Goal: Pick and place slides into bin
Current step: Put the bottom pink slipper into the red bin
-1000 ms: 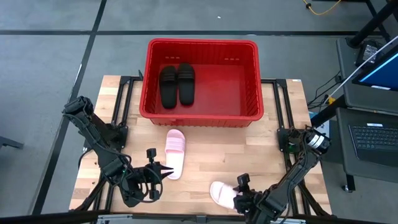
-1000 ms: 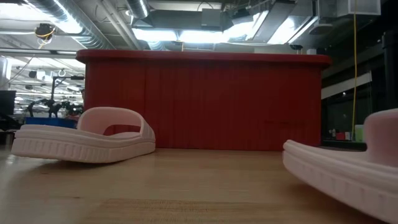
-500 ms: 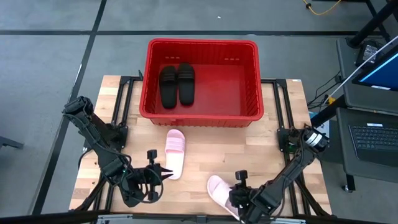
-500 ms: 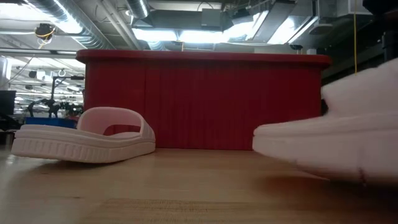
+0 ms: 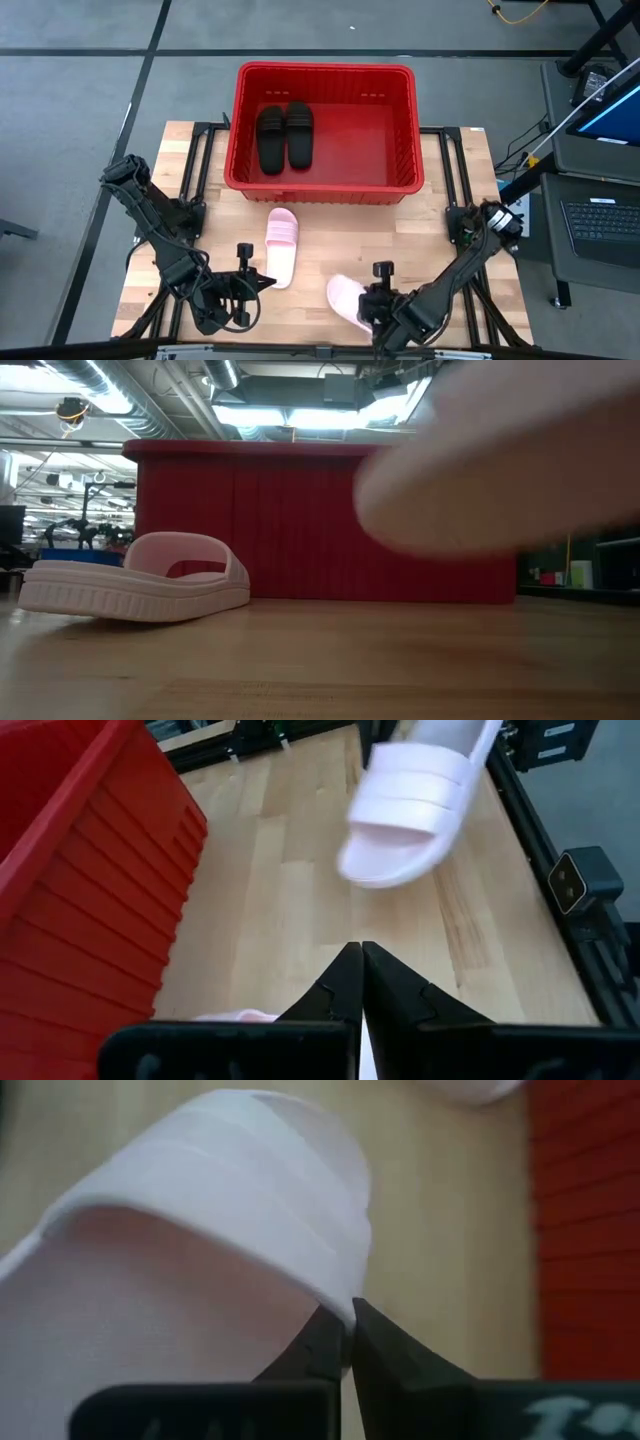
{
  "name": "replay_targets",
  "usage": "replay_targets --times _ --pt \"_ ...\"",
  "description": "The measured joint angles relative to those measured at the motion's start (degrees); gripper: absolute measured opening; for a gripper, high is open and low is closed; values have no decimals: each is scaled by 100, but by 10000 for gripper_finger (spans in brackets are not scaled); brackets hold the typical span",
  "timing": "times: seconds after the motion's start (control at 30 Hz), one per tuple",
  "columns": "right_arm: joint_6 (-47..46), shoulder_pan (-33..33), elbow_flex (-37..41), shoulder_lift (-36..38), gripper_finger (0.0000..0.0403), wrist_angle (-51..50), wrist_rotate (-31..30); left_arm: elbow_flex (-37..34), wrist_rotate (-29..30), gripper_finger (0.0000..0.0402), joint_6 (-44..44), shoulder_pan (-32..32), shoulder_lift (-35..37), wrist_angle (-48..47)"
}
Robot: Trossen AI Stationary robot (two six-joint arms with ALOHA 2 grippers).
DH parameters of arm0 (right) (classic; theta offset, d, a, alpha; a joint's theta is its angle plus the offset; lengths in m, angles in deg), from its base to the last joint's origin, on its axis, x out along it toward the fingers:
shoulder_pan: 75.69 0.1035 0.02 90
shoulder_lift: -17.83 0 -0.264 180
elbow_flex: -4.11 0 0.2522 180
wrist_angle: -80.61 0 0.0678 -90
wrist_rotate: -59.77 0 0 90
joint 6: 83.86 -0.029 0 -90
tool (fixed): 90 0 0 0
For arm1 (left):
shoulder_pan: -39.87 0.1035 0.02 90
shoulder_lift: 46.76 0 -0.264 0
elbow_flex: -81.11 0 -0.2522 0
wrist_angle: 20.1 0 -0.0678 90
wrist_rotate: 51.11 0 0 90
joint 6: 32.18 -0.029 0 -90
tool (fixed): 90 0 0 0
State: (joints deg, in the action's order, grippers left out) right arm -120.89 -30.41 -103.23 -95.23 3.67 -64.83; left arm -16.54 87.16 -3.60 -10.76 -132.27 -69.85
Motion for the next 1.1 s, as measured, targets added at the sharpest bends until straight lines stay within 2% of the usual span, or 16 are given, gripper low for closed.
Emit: replay_targets --times 0.3,0.47,0.77,1.1 --pt "161 -716 -1310 7 13 -1743 -864 0 15 1 -82 0 0 -160" --pt "285 -1167 -2071 11 13 -2715 -1309 0 319 2 -302 0 19 -421" --pt "1328 -1966 -2833 579 13 -2687 -1713 2 943 1 -444 113 704 -1110" --pt "1620 -2989 -2836 1172 13 -2686 -1829 0 1174 1 -1422 689 1678 -1184"
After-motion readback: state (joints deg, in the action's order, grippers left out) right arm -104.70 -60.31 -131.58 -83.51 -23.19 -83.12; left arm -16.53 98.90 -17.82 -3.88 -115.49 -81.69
